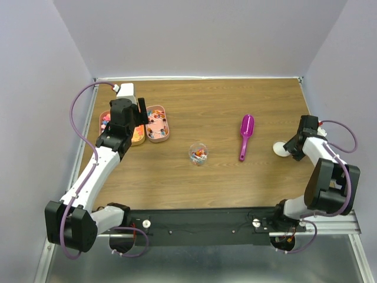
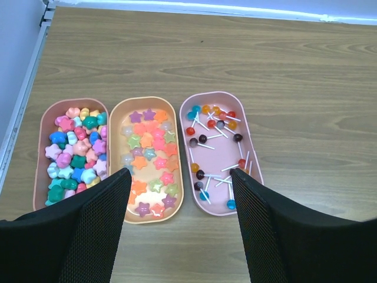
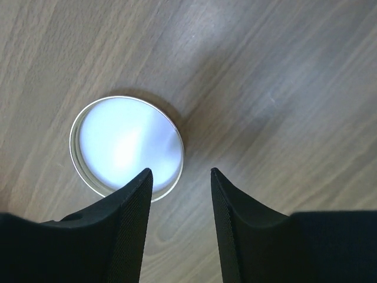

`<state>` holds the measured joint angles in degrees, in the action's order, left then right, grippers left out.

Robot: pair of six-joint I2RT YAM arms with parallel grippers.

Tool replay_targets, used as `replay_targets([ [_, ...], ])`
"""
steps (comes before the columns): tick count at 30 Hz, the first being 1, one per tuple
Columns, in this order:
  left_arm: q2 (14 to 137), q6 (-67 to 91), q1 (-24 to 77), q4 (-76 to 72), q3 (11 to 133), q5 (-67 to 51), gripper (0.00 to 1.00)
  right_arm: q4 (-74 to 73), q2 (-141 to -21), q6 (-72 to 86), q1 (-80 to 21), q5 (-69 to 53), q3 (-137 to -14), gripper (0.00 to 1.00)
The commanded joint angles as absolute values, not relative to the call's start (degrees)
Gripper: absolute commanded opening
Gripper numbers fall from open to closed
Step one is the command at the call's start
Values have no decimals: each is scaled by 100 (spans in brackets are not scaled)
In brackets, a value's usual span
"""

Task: Pack the candies
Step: Pick up the bottle lid at the center of the board.

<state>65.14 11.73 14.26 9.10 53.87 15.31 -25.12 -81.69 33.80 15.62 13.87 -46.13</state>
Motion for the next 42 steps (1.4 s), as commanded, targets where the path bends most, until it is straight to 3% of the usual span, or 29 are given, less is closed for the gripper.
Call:
replay_targets([
  [1,6486,1072,1415,800,5361,1398,77,-2101,-8577,3480,1644,809,-4808,47],
  [8,6565,1072,1415,800,5361,1345,75,-1916,-9008,3322,1652,747,-4772,33],
  [15,6636,1055,1415,800,5353,1371,75,-1925,-9123,3270,1652,879,-4685,31],
  [17,6636,1055,1415,800,5352,1319,74,-1925,-9106,3243,1652,957,-4641,19],
  [23,6688,1055,1415,738,5335,986,74,-1925,-8545,2989,1644,827,-4544,1],
  [26,6750,1151,1424,703,5335,539,72,-1942,-8080,2971,1591,721,-4535,1],
  [29,6829,1195,1616,624,5309,28,70,-1942,-7665,2883,1240,764,-4561,1],
  [36,7084,1572,2548,835,5511,-905,70,-1521,-6602,2382,-1015,1108,-4579,1],
  [42,7110,2275,3032,695,5449,-1450,68,-678,-6126,2067,-2361,984,-4175,1],
])
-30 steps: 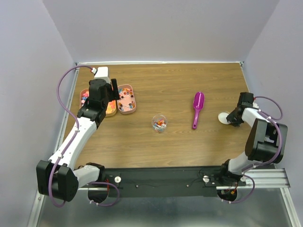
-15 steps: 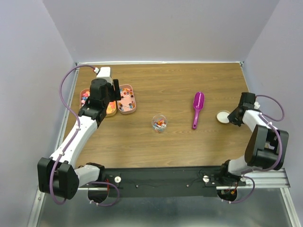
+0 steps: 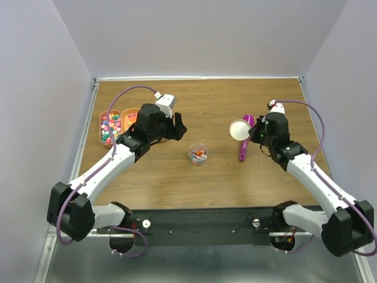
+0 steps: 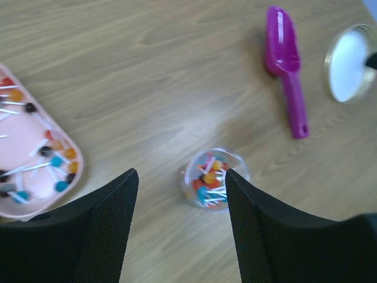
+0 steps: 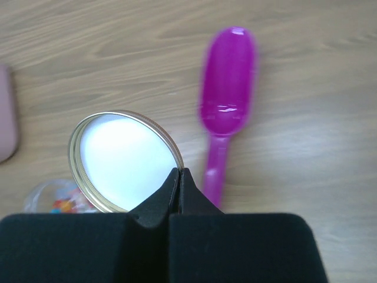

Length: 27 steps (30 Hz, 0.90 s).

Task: Pack the candies
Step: Pick up the bottle lid at the center of the board.

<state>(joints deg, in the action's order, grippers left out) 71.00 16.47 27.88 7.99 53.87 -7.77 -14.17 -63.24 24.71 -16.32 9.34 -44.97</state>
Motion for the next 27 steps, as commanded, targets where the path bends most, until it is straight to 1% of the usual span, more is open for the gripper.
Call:
replay_targets([
  [1,7171,2355,3189,660,5432,-1459,68,-538,-6100,2013,-2495,967,-4114,1],
  [3,7259,2556,3348,607,5440,-1476,67,-133,-6082,1873,-2845,879,-3920,1],
  [9,7558,2926,3761,378,5598,-1547,65,606,-6240,1845,-3365,747,-3648,1],
  [14,7884,3006,3929,317,5766,-1740,65,1010,-6311,1855,-3515,537,-3525,1],
  [19,7971,2918,3946,159,5704,-1872,65,1397,-6065,1741,-3524,97,-3288,1],
  [21,8007,2848,3946,141,5704,-1933,63,1547,-6038,1705,-3524,35,-3164,1],
  [25,8086,2769,3946,105,5730,-2066,61,1889,-5959,1784,-3524,-465,-2954,1],
  [26,8103,2751,3946,105,5730,-2048,58,2038,-5915,1793,-3524,-518,-2918,1],
  [27,8104,2734,3946,105,5730,-2057,56,2083,-5915,1802,-3524,-579,-2874,1],
])
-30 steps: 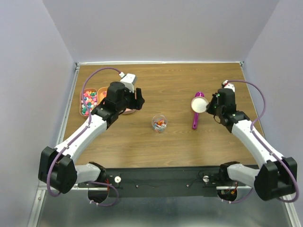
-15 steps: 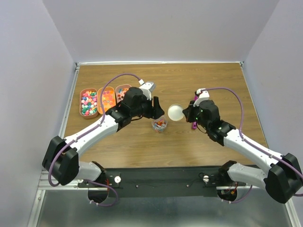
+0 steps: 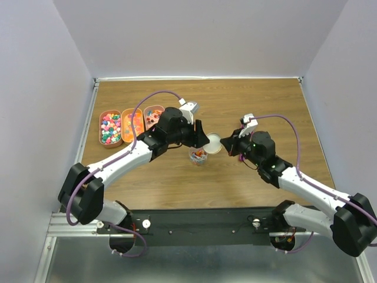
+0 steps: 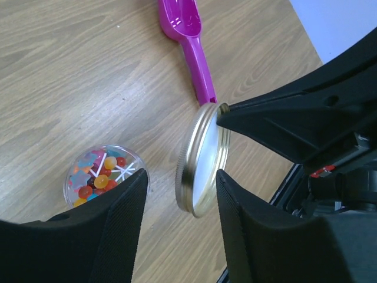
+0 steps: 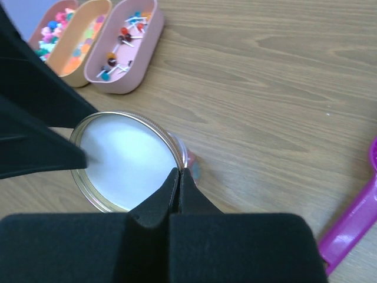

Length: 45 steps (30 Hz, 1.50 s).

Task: Pack the candies
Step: Pick up the bottle lid at the center of the board, then close the bottle lid on the packing bottle.

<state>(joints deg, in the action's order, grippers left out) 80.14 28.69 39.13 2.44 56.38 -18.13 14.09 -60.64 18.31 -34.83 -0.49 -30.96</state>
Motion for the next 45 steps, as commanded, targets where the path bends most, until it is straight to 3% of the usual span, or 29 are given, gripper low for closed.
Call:
replay_targets([
  [1,8121,2725,3946,105,5730,-2083,56,2100,-5915,1819,-3524,-589,-2874,1],
  [9,8060,2698,3946,105,5669,-2364,45,2145,-5933,1793,-3524,-606,-2865,1],
  [28,7726,2461,3937,325,5546,-2646,39,2303,-6161,1732,-3524,-589,-2716,2],
  [34,7769,2408,3902,369,5511,-2689,26,2294,-6152,1679,-3524,-589,-2716,2],
  [37,7770,2365,3894,387,5511,-2725,25,2294,-6179,1661,-3524,-580,-2698,2],
  [40,7761,2303,3893,431,5537,-2707,10,2312,-6214,1652,-3524,-615,-2690,4],
  [43,7743,2224,3885,553,5598,-2497,0,2215,-6267,1609,-3524,-737,-2759,21],
  [44,7734,2111,3885,649,5616,-2296,0,2084,-6284,1582,-3516,-756,-2795,37],
  [45,7717,2048,3893,711,5642,-2163,0,1996,-6293,1573,-3524,-773,-2847,46],
])
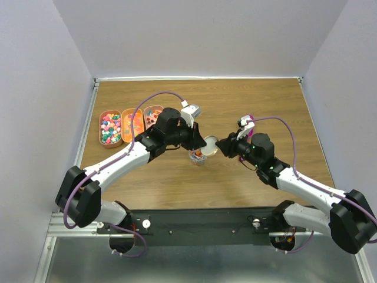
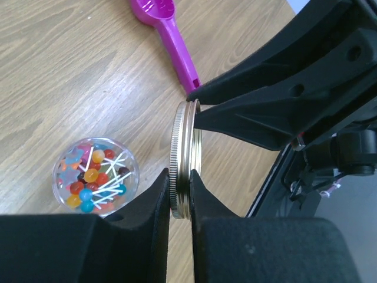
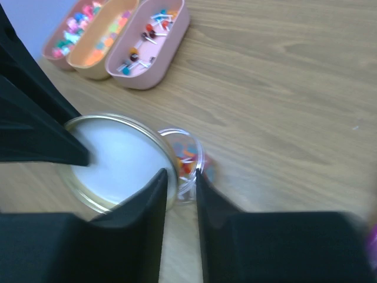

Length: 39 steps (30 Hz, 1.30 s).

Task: Pack the candies
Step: Close the bottle lid on the packing bottle.

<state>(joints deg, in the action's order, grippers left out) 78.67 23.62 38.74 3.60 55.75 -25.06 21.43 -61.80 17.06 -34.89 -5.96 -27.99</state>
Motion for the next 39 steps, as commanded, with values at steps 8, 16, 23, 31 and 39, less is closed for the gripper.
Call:
replay_targets([
  [8,7585,1065,3999,1380,5985,-57,0,672,-6091,1477,-3524,-501,-3452,96],
  [16,7716,141,4868,1617,6117,2625,0,-553,-6056,1635,-3507,630,-3946,97],
  [23,8138,237,5809,1635,5959,4663,0,-861,-5880,1828,-3375,1467,-3789,97],
  [31,8973,211,6617,1767,6135,5897,0,-949,-5441,1960,-3094,1661,-3454,97],
  [39,9597,-246,7031,1582,6266,6432,0,-1590,-4914,2416,-2778,3145,-3428,97],
])
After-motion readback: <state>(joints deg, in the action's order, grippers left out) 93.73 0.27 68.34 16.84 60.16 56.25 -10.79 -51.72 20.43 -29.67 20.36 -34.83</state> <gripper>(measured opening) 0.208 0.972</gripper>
